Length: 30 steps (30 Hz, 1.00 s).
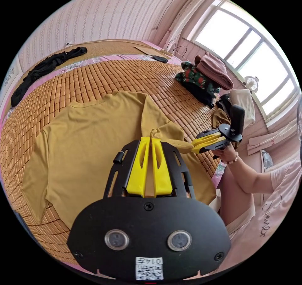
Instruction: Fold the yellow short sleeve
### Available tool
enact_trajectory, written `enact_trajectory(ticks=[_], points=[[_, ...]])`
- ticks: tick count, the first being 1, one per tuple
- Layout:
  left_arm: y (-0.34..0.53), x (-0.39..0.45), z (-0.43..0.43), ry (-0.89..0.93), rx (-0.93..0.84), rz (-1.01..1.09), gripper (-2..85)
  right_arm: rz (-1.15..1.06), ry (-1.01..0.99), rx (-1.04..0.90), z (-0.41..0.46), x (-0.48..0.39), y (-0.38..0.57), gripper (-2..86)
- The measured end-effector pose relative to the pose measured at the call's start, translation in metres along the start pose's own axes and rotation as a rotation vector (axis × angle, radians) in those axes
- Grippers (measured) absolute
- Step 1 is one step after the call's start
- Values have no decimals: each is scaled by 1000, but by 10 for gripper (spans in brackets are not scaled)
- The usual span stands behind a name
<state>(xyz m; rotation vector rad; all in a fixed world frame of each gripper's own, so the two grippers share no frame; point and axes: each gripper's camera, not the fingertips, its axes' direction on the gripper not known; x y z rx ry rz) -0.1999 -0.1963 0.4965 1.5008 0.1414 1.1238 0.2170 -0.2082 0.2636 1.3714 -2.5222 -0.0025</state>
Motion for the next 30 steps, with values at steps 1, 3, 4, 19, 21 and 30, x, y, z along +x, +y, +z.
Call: enact_trajectory(ticks=[1, 3, 4, 19, 21, 30], points=[[1, 0, 1, -5, -2, 4, -8, -12, -15, -15, 5, 2, 2, 16], [4, 0, 4, -7, -29, 10, -9, -33, -28, -36, 11, 4, 6, 15], [4, 0, 4, -3, -33, 9, -9, -44, -33, -47, 15, 6, 8, 15], [9, -22, -23, -50, -88, -137, -8, -147, -133, -80, 58, 35, 29, 10], [-4, -19, -36, -69, -66, -139, -9, -91, -38, -68, 65, 47, 32, 20], [-137, 5, -9, -23, -39, -69, -6, 75, 309, -48, 123, 95, 39, 76]])
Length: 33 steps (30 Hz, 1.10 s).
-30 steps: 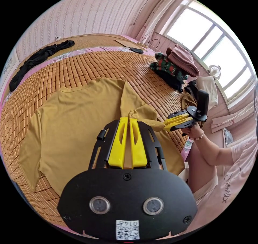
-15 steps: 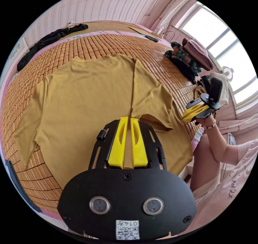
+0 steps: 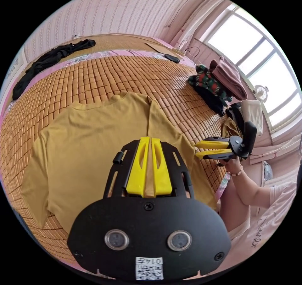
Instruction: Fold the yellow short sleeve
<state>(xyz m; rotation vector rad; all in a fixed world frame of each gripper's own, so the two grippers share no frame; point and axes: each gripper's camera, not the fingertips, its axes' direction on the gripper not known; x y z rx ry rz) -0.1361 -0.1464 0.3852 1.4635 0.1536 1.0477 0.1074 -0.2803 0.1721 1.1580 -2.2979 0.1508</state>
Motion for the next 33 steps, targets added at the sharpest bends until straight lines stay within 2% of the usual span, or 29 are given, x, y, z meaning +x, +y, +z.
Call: enact_trajectory(ticks=[1, 4, 8, 13, 20, 24, 26, 29, 31, 33], points=[[-11, 4, 5, -11, -8, 13, -5, -1, 32, -59, 17, 0, -4, 69], [-66, 23, 29, -62, -36, 31, 8, 5, 120, -31, 31, 1, 1, 20], [-127, 48, 51, -92, -25, 42, 32, 28, 62, -46, 51, 19, 8, 10], [-164, 75, 82, -240, -133, 115, 21, -2, 43, -85, 72, 30, 19, 7], [-184, 60, 34, -111, -49, -54, 52, 24, -5, -64, 108, 52, 39, 5], [-190, 48, -33, -144, 18, -93, 62, 41, -21, -64, 125, 63, 49, 4], [-181, 49, -73, -76, 46, -110, 62, 33, -9, -79, 136, 67, 57, 2], [-120, 70, -149, 33, 133, -24, 61, 52, -5, -110, 146, 79, 72, -1], [-69, 79, -189, 11, 142, 19, 61, 38, -3, -104, 149, 83, 87, -1], [5, 82, -244, -117, 203, 81, 61, 24, 18, -99, 154, 83, 101, 0]])
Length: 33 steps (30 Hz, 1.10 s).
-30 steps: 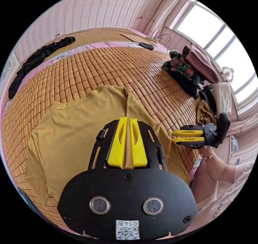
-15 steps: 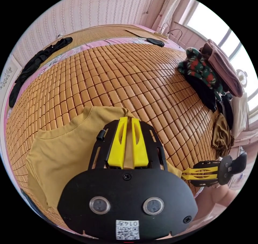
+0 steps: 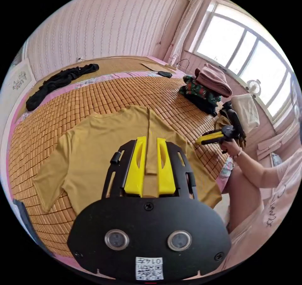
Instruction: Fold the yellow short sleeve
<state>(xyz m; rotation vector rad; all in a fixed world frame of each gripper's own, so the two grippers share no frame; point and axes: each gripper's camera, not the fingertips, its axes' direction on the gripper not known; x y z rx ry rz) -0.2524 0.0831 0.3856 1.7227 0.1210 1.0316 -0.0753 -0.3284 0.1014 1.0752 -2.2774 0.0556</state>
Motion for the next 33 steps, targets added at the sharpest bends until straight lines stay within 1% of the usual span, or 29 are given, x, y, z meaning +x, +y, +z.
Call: enact_trajectory(ticks=[1, 3, 5, 6, 7, 9, 11, 12, 15, 17, 18, 20, 23, 25, 27, 31, 33], points=[[16, -1, -17, -53, 25, 5, 61, 17, 37, 12, 4, -1, 8, 1], [78, -18, -78, -290, 142, -88, 59, 58, 94, 35, 9, -7, 16, 4], [116, -42, -111, -364, 193, -191, 60, 59, 94, 48, 16, -31, 15, 11], [135, -64, -126, -366, 202, -277, 61, 45, 82, 53, 18, -40, 10, 14], [143, -75, -131, -362, 205, -320, 62, -6, 49, 47, 24, -61, -3, 24], [165, -116, -144, -359, 199, -467, 63, -104, 7, -2, 41, -96, -34, 44], [175, -145, -147, -410, 143, -600, 59, -219, -11, -83, 73, -144, -84, 63], [179, -160, -153, -427, 145, -652, 58, -240, -15, -96, 82, -156, -97, 64], [172, -195, -174, -376, 230, -699, 57, -328, -27, -88, 128, -220, -155, 67], [161, -223, -185, -359, 250, -731, 58, -425, -67, -98, 173, -274, -196, 87], [152, -242, -193, -337, 255, -748, 59, -445, -82, -118, 187, -287, -206, 95], [138, -265, -206, -298, 267, -719, 65, -513, -99, -255, 250, -336, -243, 116], [129, -289, -219, -300, 264, -742, 72, -551, -32, -316, 315, -383, -272, 116], [129, -296, -220, -275, 262, -749, 73, -563, 4, -332, 346, -402, -287, 114], [124, -309, -229, -232, 248, -804, 72, -570, 49, -339, 372, -416, -300, 114], [123, -317, -244, -256, 234, -838, 69, -586, 75, -357, 428, -440, -321, 118], [122, -330, -241, -148, 201, -889, 72, -577, 86, -369, 452, -445, -328, 123]])
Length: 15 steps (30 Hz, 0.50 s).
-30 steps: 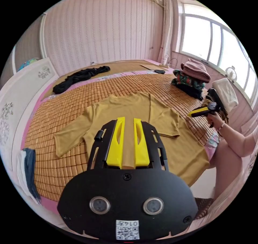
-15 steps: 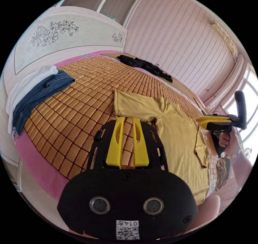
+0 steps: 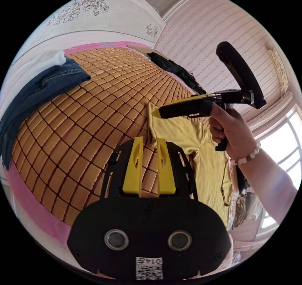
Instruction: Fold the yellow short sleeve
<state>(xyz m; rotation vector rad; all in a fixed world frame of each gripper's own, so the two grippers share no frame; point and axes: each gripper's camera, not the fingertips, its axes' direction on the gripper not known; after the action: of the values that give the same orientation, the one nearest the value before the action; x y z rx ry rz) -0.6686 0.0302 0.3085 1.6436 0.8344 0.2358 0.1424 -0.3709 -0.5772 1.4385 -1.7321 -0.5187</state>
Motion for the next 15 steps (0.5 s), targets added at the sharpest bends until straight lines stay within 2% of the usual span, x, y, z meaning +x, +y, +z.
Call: enact_trajectory(ticks=[3, 7, 9, 12, 15], points=[[-5, 4, -5, 32, -15, 5, 70, 65, 40, -34, 33, 7, -18, 125], [-7, 24, -7, 23, -51, 67, 67, 104, 92, -23, 54, 12, -18, 59], [-5, 47, -11, -42, -100, 204, 53, 86, 94, -16, 57, 12, -13, 28], [6, 66, -19, -59, -113, 299, 39, 85, 46, -5, 53, 21, -1, 14], [18, 81, -34, -66, -65, 366, 30, 142, -26, 91, 24, 45, 30, 11]])
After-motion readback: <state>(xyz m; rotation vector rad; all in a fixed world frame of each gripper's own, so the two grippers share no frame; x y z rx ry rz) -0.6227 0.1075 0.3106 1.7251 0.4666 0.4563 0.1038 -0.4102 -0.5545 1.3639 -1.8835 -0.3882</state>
